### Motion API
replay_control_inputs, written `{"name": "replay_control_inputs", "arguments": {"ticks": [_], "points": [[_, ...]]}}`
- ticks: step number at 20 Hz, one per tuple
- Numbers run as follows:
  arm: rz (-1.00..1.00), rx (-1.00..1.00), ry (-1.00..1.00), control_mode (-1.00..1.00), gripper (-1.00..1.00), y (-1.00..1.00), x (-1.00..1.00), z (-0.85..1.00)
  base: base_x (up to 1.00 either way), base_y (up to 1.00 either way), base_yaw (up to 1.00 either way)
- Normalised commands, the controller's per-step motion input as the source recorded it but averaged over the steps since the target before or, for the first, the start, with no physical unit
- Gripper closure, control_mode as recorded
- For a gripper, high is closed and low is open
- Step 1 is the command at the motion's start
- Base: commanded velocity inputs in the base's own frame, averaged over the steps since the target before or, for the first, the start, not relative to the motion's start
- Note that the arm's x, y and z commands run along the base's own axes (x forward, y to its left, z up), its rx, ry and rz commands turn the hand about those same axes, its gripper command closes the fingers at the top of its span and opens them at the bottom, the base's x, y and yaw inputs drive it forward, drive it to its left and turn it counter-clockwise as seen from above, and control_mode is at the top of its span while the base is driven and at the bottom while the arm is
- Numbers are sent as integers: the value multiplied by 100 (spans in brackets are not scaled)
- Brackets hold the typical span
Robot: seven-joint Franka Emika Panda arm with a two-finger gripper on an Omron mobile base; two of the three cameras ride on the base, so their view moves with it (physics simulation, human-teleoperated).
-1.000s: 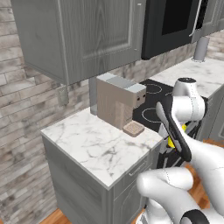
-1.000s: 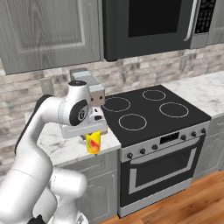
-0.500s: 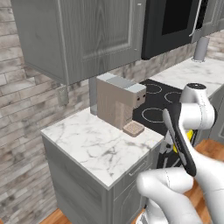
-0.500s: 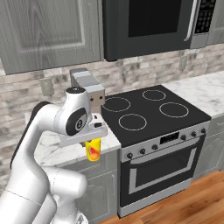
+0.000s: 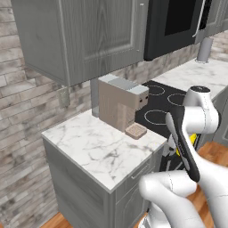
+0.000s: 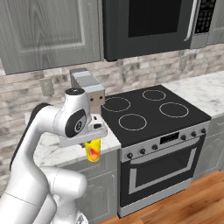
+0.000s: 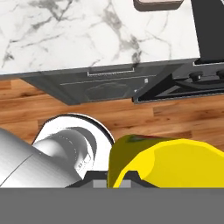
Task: Pick the cup and bowl from the counter and place them on the counter next to the sink.
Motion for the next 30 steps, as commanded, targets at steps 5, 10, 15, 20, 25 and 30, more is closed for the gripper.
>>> {"name": "replay_control_inputs", "arguments": {"ticks": [5, 10, 15, 20, 25, 30], "points": [[0, 0, 0, 100, 100, 0, 0, 0, -11, 0, 0], [0, 0, 0, 100, 100, 0, 0, 0, -83, -49, -6], [0, 0, 0, 100, 100, 0, 0, 0, -70, -90, -26], [0, 0, 0, 100, 100, 0, 0, 0, -8, -68, -43], [0, 0, 0, 100, 100, 0, 0, 0, 18, -29, -49], [0, 0, 0, 100, 100, 0, 0, 0, 34, -15, -49]]}}
